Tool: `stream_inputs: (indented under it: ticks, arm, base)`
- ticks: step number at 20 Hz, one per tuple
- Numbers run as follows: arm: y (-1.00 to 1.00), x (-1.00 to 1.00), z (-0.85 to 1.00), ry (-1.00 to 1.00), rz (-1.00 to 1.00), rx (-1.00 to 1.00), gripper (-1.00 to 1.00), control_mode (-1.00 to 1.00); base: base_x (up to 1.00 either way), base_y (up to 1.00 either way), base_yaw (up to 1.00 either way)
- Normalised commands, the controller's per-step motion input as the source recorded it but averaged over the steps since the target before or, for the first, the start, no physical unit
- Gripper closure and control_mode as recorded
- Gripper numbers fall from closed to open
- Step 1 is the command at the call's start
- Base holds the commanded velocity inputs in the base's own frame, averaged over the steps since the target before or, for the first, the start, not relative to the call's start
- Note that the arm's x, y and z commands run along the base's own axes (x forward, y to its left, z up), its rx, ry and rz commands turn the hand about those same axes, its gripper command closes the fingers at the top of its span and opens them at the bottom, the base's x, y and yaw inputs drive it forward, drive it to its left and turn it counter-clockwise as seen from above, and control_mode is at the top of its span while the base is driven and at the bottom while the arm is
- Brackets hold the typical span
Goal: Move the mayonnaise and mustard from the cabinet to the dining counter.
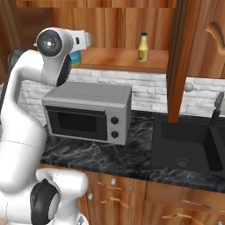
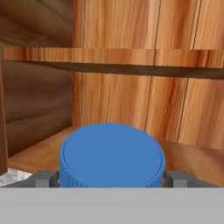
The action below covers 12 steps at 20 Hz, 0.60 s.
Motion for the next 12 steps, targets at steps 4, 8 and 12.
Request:
stream_inputs:
  ticks: [4,8,12]
  arm:
    - [0.0,-1.0,0.02,0.02,0.06,-0.13,1.0,-1.0]
    - [0.0,-0.98,0.01,-0.01,-0.01,-0.07,1.0,-1.0]
    - [0.0,-0.91,0.0,0.0,-0.16,-0.01,1.0,-1.0]
  base:
    - [0.0,0.0,0.0]
    - [0.0,0.0,0.0]
    - [0.0,0.0,0.0]
